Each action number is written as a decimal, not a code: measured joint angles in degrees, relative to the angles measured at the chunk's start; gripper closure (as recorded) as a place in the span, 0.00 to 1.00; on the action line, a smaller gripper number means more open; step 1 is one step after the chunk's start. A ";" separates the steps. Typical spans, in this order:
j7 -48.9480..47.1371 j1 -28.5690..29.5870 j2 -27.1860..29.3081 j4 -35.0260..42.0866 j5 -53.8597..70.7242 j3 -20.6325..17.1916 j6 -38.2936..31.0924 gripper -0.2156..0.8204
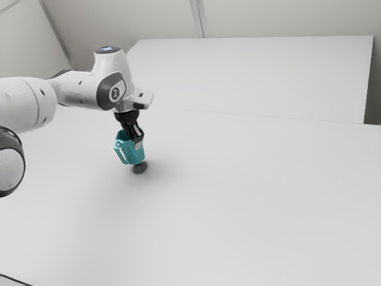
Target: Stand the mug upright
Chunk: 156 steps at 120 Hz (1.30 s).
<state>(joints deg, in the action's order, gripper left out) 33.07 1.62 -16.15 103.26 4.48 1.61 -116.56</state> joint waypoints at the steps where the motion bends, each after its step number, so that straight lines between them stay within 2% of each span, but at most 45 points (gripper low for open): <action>1: -0.45 -0.06 -0.05 0.03 0.17 -0.01 -0.08 0.97; 58: -18.44 -0.94 -4.27 -0.23 3.79 0.05 -2.50 0.96; 81: -22.50 -1.69 -3.16 -1.21 3.64 -0.02 -1.69 0.57; 97: -24.85 -1.73 -0.22 -1.36 3.04 -0.01 -1.02 0.40; 111: -26.58 -1.64 3.79 -1.33 1.49 0.02 0.23 0.32; 129: -26.70 -1.40 10.25 -2.16 -0.32 0.54 4.04 0.26; 145: -25.62 -1.30 11.31 -10.79 -2.34 0.76 11.40 0.24; 156: -24.61 -1.28 12.17 -13.01 -3.69 1.35 15.49 0.23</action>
<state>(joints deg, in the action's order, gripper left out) 8.46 0.34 -3.98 90.24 0.79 2.96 -101.06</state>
